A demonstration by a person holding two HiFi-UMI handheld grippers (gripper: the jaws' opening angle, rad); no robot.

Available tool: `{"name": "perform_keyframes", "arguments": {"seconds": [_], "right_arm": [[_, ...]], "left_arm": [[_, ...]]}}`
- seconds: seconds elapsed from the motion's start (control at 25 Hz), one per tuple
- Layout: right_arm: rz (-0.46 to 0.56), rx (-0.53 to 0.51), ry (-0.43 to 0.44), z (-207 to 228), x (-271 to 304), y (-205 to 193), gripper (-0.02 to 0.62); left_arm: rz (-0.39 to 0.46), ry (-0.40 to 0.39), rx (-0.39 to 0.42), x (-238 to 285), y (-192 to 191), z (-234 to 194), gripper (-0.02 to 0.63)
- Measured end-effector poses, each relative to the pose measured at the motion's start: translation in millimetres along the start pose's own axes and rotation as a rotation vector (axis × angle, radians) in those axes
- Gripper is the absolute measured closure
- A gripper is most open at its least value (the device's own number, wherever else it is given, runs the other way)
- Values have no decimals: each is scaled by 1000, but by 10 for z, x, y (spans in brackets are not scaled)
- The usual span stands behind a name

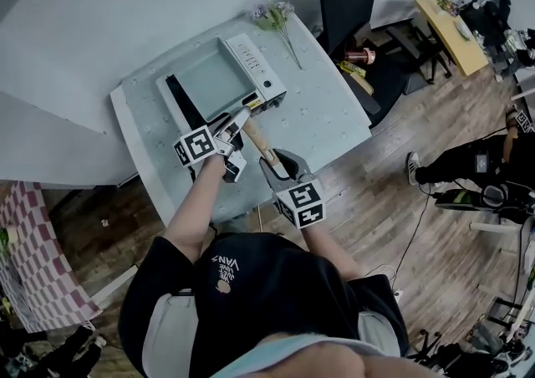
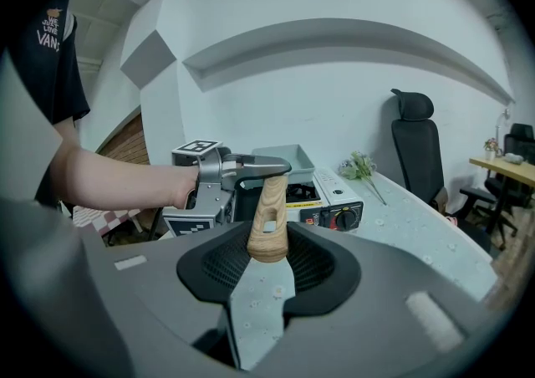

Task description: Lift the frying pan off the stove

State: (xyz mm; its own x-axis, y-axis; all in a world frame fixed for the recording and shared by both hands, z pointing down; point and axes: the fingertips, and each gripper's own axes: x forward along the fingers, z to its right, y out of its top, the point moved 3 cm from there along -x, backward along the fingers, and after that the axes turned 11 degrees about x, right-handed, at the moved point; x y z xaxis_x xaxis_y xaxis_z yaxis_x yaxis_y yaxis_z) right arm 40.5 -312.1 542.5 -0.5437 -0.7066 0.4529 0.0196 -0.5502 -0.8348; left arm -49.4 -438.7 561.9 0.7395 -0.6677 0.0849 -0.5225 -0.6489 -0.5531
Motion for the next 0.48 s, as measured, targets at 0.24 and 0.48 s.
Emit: {"name": "perform_keyframes", "arguments": {"seconds": [0.24,0.48], "right_arm": [[12,-18,27,-80,-193,-32,463],[2,-44,54,-108,-434,-165,463]], "left_arm": [[15,5,14,-137,-98,156,397],[38,16,19,-285,-279,315,397]]}}
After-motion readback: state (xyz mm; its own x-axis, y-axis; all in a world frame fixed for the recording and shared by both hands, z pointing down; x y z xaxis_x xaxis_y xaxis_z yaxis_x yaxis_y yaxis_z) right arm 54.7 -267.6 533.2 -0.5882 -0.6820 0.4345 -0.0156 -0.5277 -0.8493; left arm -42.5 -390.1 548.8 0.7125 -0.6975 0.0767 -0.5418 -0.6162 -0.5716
